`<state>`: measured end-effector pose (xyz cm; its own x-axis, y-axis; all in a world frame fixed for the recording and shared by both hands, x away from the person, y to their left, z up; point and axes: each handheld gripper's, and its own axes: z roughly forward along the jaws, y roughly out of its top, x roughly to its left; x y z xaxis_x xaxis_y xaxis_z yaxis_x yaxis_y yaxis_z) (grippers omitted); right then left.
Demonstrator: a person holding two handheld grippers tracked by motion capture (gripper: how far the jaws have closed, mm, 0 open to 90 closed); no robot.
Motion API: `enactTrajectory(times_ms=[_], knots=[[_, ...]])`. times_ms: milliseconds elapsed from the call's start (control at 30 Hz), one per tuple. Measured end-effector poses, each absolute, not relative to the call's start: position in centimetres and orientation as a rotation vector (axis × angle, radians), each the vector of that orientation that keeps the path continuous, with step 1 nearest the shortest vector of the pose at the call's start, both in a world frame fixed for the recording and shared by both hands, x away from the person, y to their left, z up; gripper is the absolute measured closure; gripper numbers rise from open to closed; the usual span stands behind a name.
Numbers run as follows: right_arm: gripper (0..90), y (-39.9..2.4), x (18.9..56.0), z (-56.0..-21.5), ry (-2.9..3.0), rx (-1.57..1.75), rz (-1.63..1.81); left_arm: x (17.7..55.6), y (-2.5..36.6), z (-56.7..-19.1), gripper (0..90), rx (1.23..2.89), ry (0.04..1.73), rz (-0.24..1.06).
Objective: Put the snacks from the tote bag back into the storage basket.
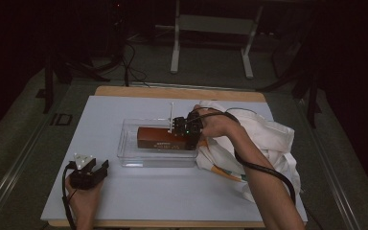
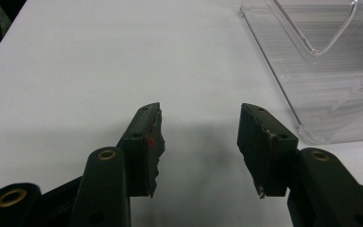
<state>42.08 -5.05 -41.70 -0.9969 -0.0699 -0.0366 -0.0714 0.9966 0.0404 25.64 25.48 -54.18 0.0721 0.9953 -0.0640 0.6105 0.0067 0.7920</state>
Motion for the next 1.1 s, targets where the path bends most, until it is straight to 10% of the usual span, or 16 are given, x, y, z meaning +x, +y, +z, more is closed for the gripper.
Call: enactTrajectory(times_ms=[1100], knots=[[43.4, -3.5, 41.9, -45.3, 3.143, -0.100, 0.030, 25.6, 25.5, -54.2, 50.9, 1.679, 1.614, 0.724]])
